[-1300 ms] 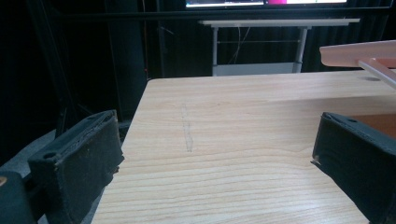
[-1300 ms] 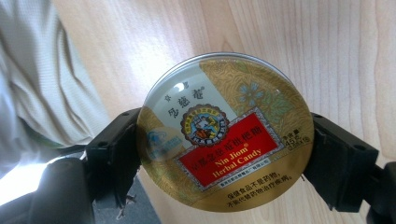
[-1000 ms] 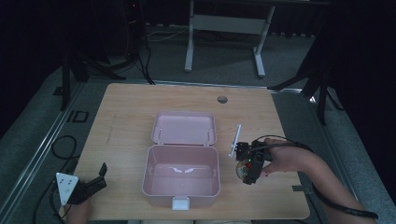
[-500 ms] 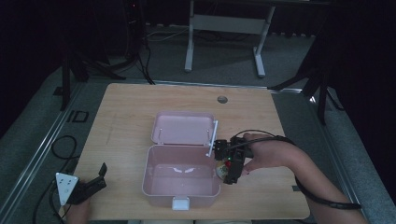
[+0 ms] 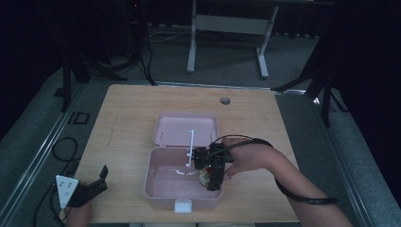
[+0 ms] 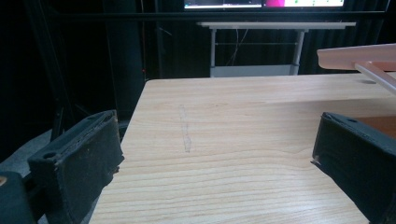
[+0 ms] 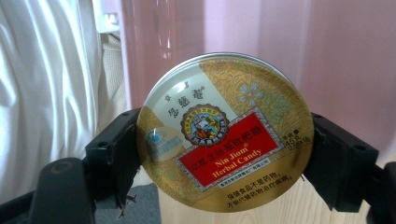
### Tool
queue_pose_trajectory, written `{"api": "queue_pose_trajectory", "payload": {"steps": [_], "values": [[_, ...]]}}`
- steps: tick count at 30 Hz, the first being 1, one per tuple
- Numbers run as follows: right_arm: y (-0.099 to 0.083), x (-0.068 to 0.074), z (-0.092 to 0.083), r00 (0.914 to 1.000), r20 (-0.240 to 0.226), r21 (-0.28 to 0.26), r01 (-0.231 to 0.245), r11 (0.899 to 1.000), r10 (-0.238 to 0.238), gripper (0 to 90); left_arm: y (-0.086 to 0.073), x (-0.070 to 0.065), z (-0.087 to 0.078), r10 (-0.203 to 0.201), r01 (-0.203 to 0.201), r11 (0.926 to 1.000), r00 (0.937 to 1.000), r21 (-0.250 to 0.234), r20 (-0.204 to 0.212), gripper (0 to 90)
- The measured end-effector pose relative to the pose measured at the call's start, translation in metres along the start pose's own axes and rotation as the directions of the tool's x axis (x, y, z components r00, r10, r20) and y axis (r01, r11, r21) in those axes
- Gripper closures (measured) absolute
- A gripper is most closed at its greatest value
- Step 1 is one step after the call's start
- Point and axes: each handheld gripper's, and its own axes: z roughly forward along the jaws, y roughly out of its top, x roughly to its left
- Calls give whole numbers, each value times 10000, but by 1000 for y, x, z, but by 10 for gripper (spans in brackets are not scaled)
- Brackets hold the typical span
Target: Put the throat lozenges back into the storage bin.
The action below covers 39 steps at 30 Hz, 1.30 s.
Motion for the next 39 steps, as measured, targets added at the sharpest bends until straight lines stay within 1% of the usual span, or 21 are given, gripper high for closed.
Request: {"api": "queue_pose_trajectory", "payload": {"steps": [1,3,6,10,13,14,18,19,20,25,27,28,29,30,33,35,36,38,39], "values": [[4,-2,7,10000,-31,93,95,9999,-95,200,0,0,0,2,-2,10000,10000,-1,4,17],[5,-2,10,9999,-28,141,119,9998,-119,200,0,0,0,4,-4,10000,10000,-9,10,17],[10,-6,22,9997,-30,267,223,9994,-223,200,0,0,0,-13,13,10000,10000,-21,9,17],[15,-10,36,9998,-79,358,174,9992,-171,200,0,0,0,0,0,10000,10000,-24,26,17],[18,-12,46,9997,-88,472,230,9986,-226,200,0,0,0,-4,4,10000,10000,-23,30,17],[18,-13,49,9996,-121,523,272,9983,-266,200,0,0,0,-7,7,10000,10000,-26,38,17],[22,-15,63,9976,-114,690,689,9952,-682,200,0,0,0,-10,10,10000,10000,-26,47,17],[24,-16,70,9979,-127,826,647,9945,-638,200,0,0,0,1,-1,10000,10000,-18,43,17],[24,-16,70,9979,-127,826,647,9945,-638,200,0,0,0,2,-2,10000,10000,-21,38,17],[28,-19,84,9988,-185,980,466,9941,-449,200,0,0,0,-11,11,10000,10000,-25,58,17],[29,-21,91,9990,-202,1180,419,9921,-398,199,0,0,0,-4,4,10000,10000,-23,64,17],[29,-21,91,9990,-202,1180,419,9921,-398,199,0,0,0,-6,6,10000,10000,-23,68,17],[29,-22,96,9989,-333,1303,380,9907,-340,200,0,0,0,-16,16,10000,10000,-32,67,17],[29,-22,96,9989,-333,1303,380,9907,-340,200,0,0,0,-21,22,10000,10000,-39,66,17],[28,-22,103,9985,-499,1648,284,9859,-204,199,0,1,0,-27,28,10000,10000,-39,75,17],[27,-22,108,9980,-626,1959,179,9805,-57,199,0,0,0,-15,15,10000,10000,-32,86,17],[26,-23,110,9975,-711,2009,121,9795,22,199,0,0,0,-12,12,10000,10000,-31,89,17],[27,-23,110,9980,-627,1981,95,9801,30,198,0,1,0,-12,12,10000,10000,-23,94,17],[27,-24,110,9976,-688,1936,73,9811,62,198,0,1,0,-19,19,10000,10000,-22,97,17]]}}
